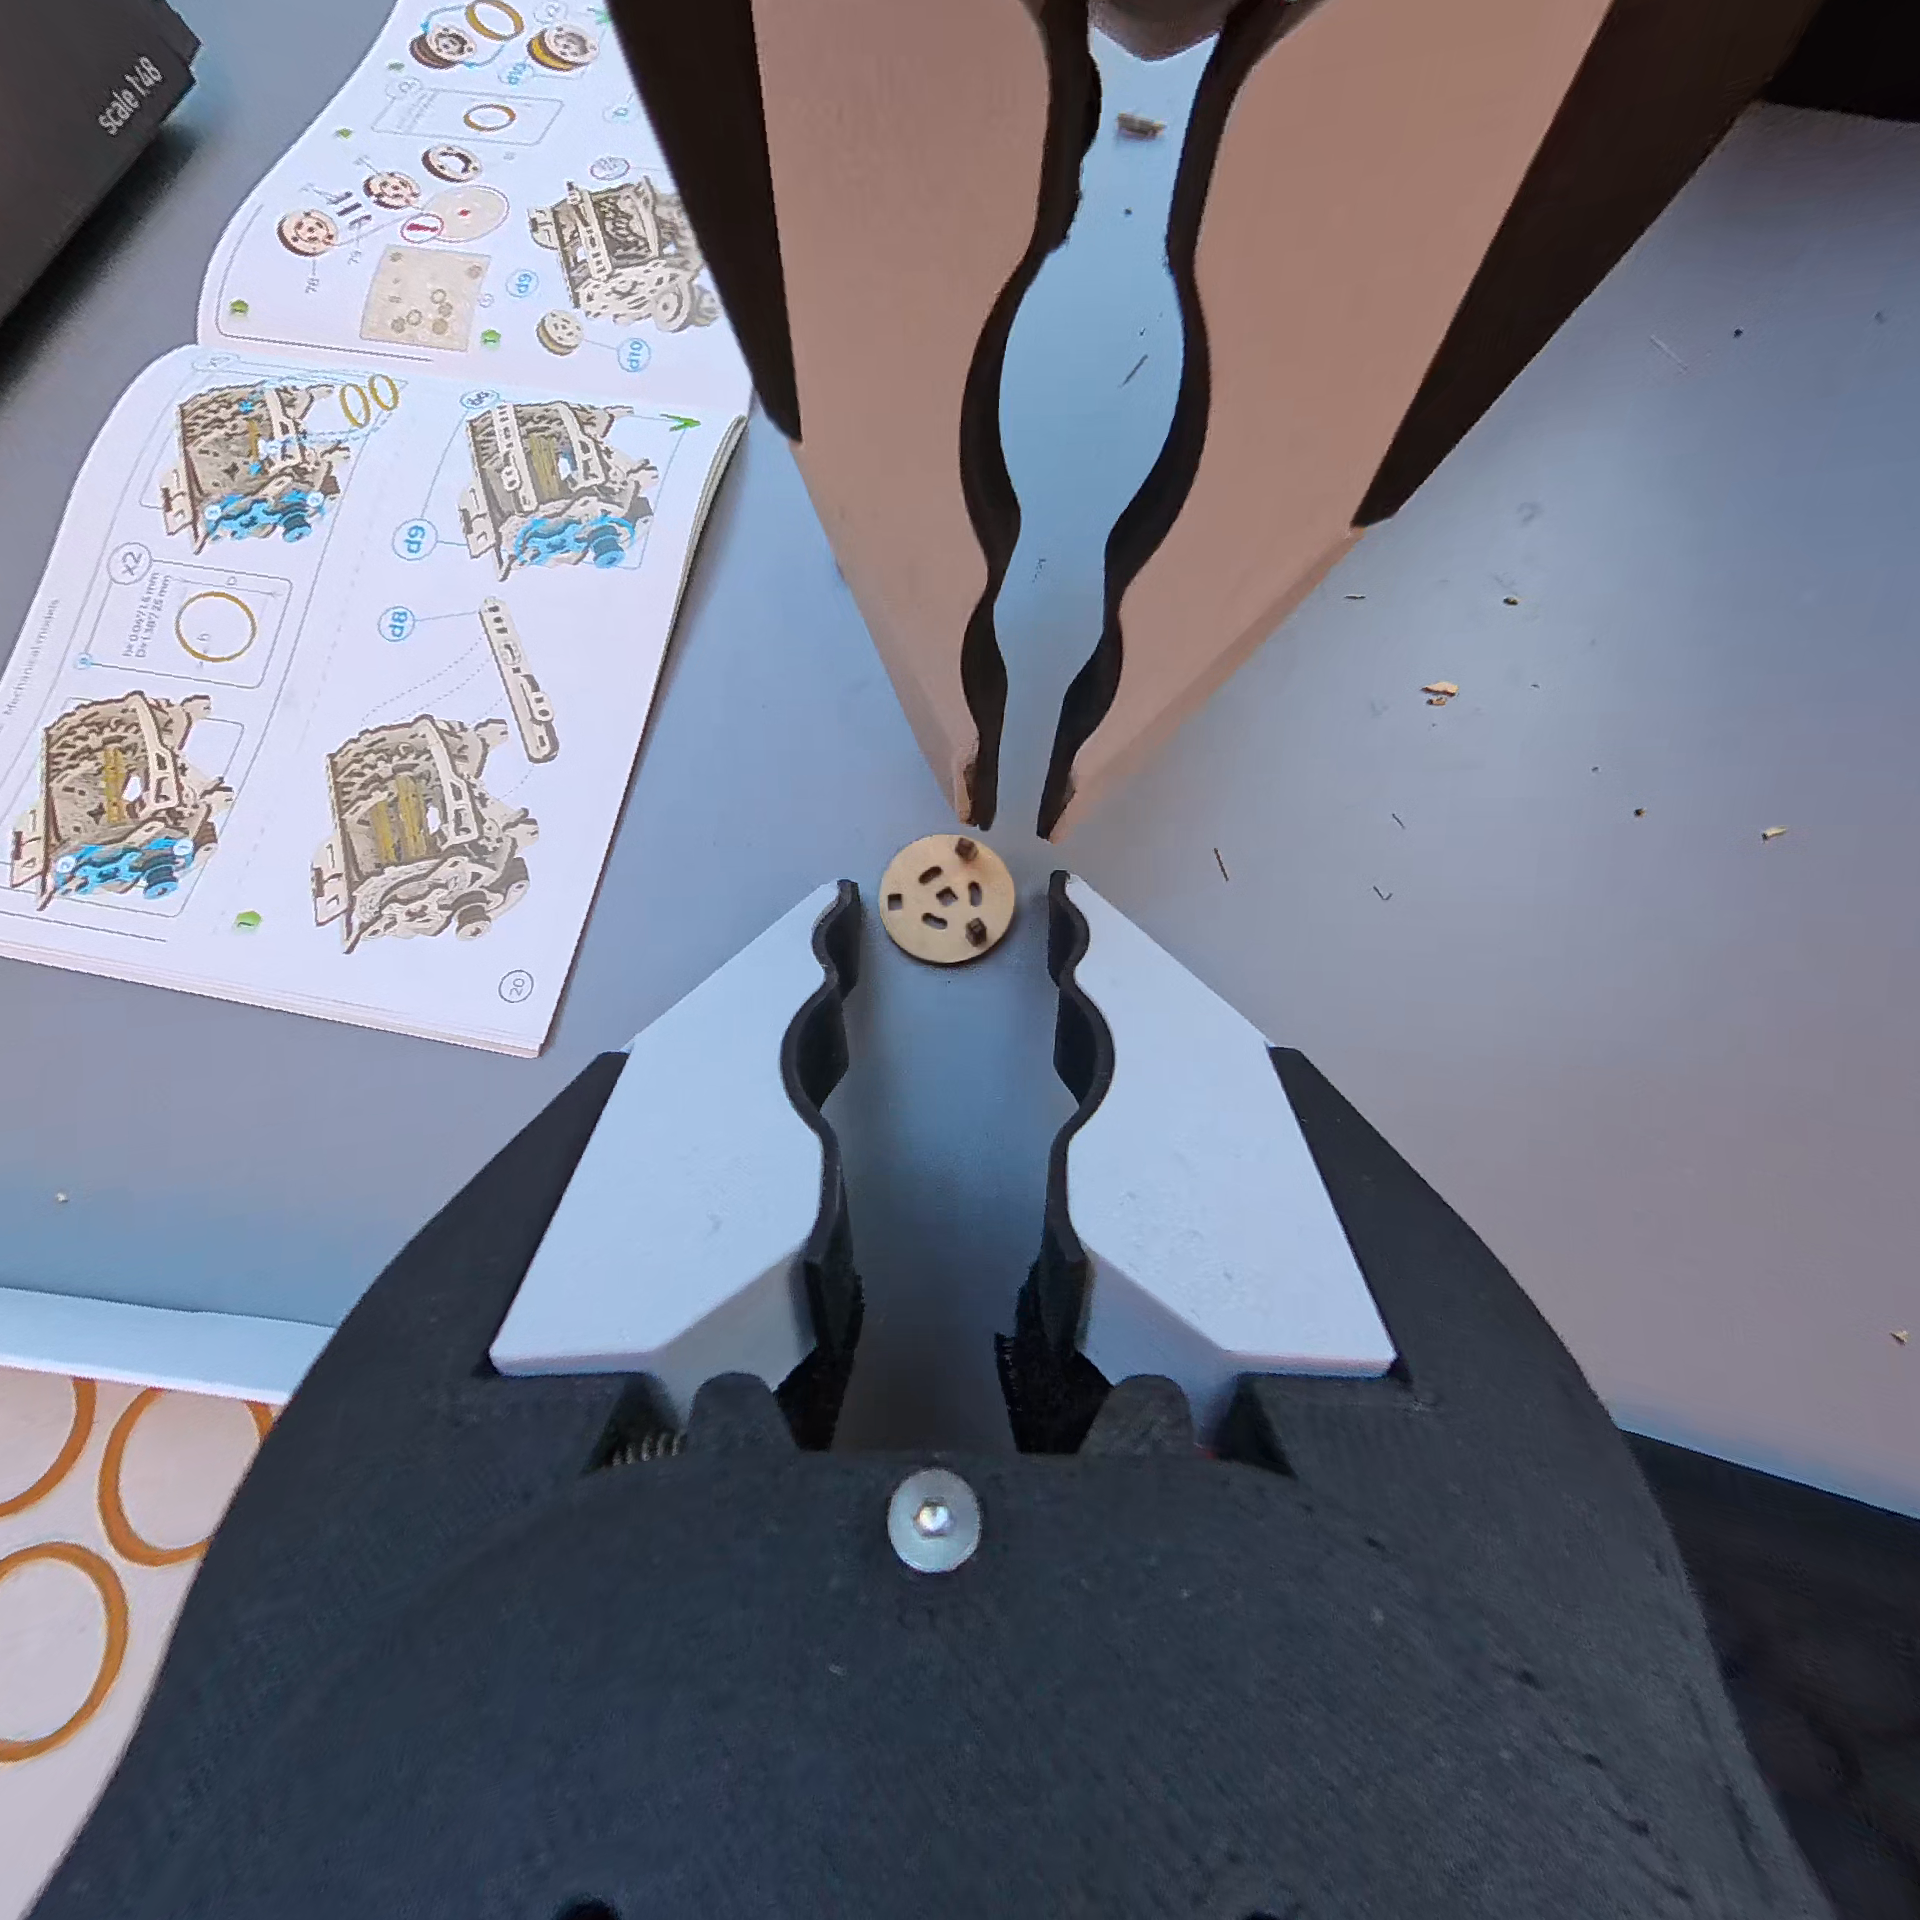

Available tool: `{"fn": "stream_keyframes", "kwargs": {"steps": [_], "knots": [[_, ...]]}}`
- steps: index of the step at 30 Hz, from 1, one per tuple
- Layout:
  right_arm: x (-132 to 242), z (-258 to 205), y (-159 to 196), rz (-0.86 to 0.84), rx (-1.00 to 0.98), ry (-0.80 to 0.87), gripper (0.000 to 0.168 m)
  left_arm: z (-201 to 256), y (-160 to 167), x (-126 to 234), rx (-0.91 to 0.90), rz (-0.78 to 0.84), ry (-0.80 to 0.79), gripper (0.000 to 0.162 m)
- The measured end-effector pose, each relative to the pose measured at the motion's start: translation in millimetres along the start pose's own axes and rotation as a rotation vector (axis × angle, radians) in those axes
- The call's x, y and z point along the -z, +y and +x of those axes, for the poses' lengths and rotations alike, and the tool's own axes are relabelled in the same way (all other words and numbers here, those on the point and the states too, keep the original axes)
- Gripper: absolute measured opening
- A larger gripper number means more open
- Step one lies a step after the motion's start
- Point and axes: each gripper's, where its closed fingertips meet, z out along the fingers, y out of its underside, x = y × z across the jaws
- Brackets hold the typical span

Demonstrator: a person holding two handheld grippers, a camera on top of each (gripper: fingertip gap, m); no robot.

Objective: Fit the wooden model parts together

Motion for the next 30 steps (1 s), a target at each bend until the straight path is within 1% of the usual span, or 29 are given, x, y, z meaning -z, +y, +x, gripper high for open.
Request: {"fn": "stream_keyframes", "kwargs": {"steps": [1, 4, 5, 7, 9, 11, 12, 14, 17, 23, 27, 30], "knots": [[0, 1, -1, 0.004, -0.003, 0.004, 0.008, 0, 0, 0, -0.007, 0.0, -0.002, 0.035], [2, 5, -2, 0.017, 0.001, 0.02, 0.008, 2, 0, 0, -0.023, 0.001, 0.0, 0.031], [4, 6, -2, 0.022, 0.034, 0.028, 0.008, 2, 0, 0, -0.023, 0.001, 0.002, 0.031], [5, 4, -3, 0.058, 0.192, 0.027, 0.008, 3, 0, 0, -0.023, 0.002, 0.009, 0.03], [6, -1, -3, 0.091, 0.362, 0.014, 0.007, 6, 0, 1, -0.042, 0.004, 0.03, 0.025], [9, -8, -7, 0.129, 0.475, -0.033, 0.007, 11, 1, 2, -0.067, 0.006, 0.052, 0.025], [10, -12, -7, 0.127, 0.511, -0.063, 0.008, 13, 2, 3, -0.078, 0.006, 0.067, 0.025], [9, -16, -5, 0.075, 0.596, -0.081, 0.014, 18, 2, 4, -0.101, 0.008, 0.089, 0.025], [6, -20, -3, -0.01, 0.719, -0.086, 0.015, 24, 3, 5, -0.131, 0.01, 0.115, 0.025], [0, -25, -2, -0.084, 0.837, -0.122, 0.011, 29, 3, 6, -0.15, 0.012, 0.142, 0.025], [-5, -26, 3, -0.132, 0.843, -0.174, 0.005, 30, 4, 6, -0.152, 0.012, 0.146, 0.025], [-6, -30, 0, -0.13, 0.86, -0.196, 0.005, 30, 4, 6, -0.154, 0.012, 0.146, 0.025]]}}
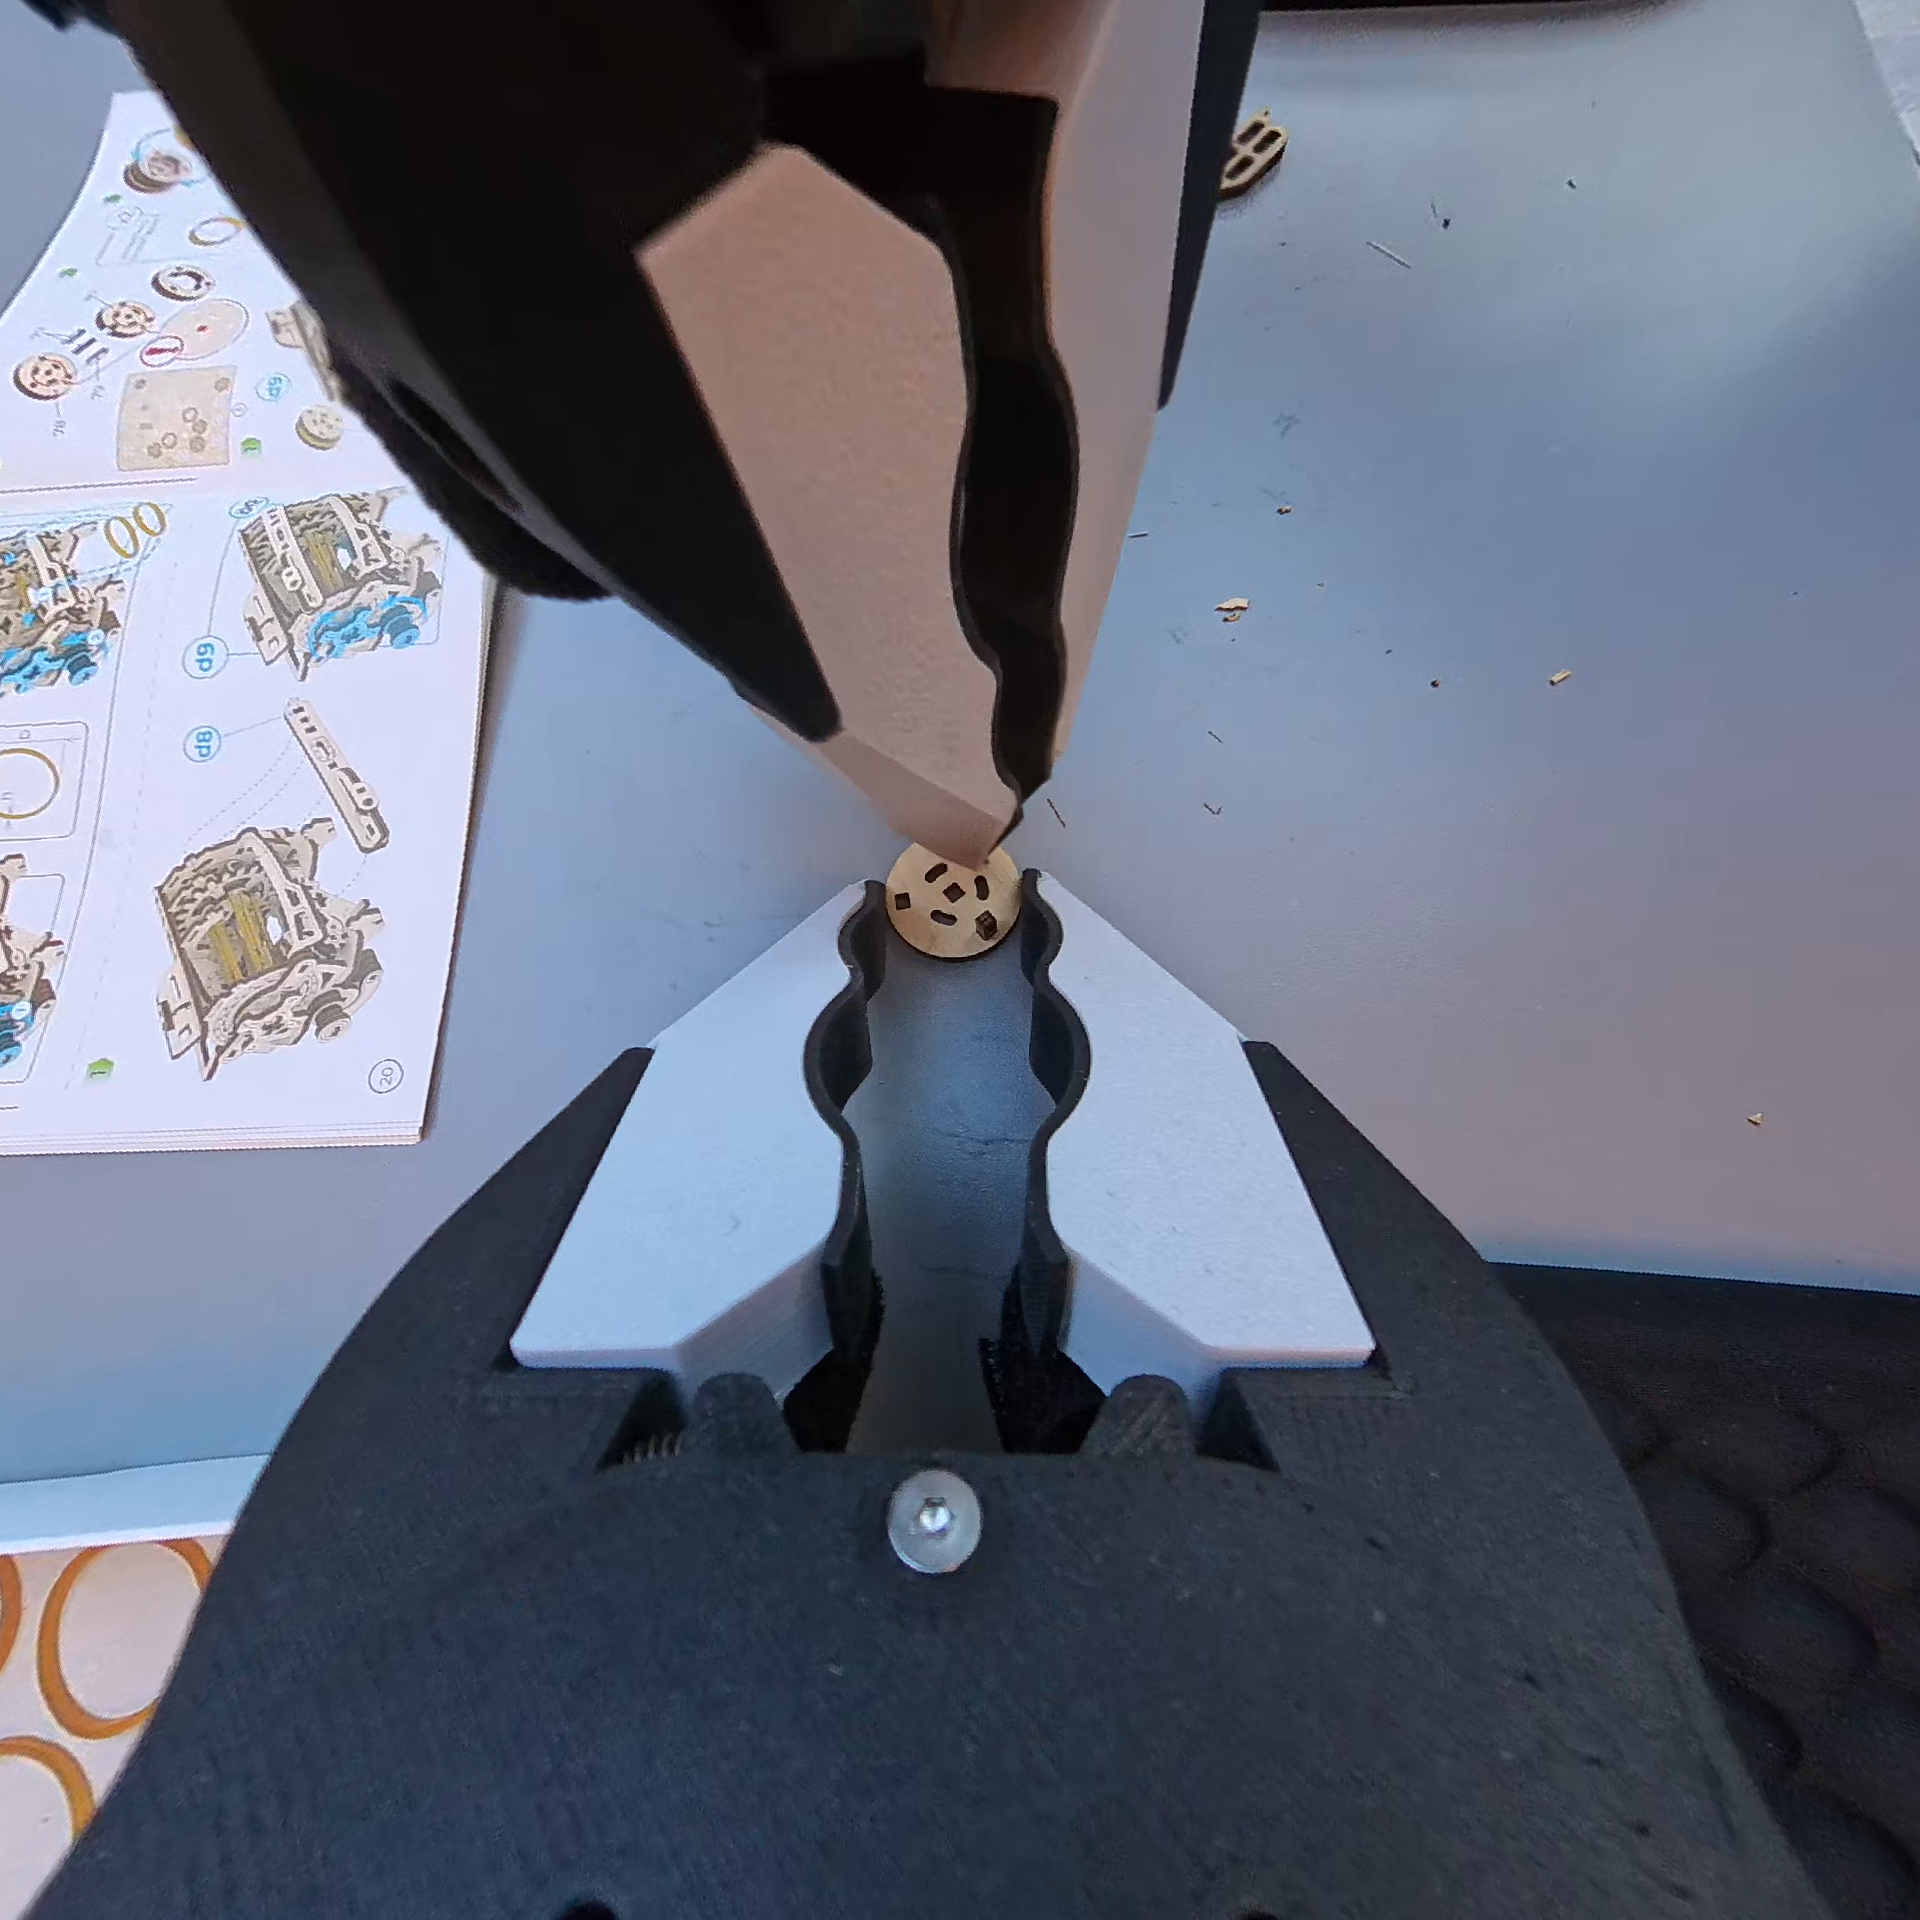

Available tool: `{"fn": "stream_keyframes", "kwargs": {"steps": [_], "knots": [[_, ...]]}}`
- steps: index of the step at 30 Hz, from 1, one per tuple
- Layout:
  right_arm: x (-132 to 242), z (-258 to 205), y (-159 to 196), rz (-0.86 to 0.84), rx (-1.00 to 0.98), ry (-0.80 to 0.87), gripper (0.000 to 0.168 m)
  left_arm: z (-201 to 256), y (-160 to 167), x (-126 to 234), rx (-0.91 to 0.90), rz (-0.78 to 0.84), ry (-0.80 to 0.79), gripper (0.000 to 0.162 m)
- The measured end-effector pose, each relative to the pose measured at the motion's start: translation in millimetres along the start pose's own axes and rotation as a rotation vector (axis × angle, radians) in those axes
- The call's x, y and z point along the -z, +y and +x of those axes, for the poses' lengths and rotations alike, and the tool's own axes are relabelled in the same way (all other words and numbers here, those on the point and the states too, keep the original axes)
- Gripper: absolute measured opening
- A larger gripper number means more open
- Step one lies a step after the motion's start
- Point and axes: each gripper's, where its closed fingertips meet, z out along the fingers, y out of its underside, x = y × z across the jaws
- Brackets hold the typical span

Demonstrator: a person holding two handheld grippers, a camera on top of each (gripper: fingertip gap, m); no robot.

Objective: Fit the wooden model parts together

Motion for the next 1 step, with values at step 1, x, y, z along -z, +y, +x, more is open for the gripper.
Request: {"fn": "stream_keyframes", "kwargs": {"steps": [1], "knots": [[-0.5, 1.0, 0.3, -0.01, 0.004, 0.0, 0.005, 0.1, 0.0, 0.0, 0.0, 0.0, 0.001, 0.025]]}}
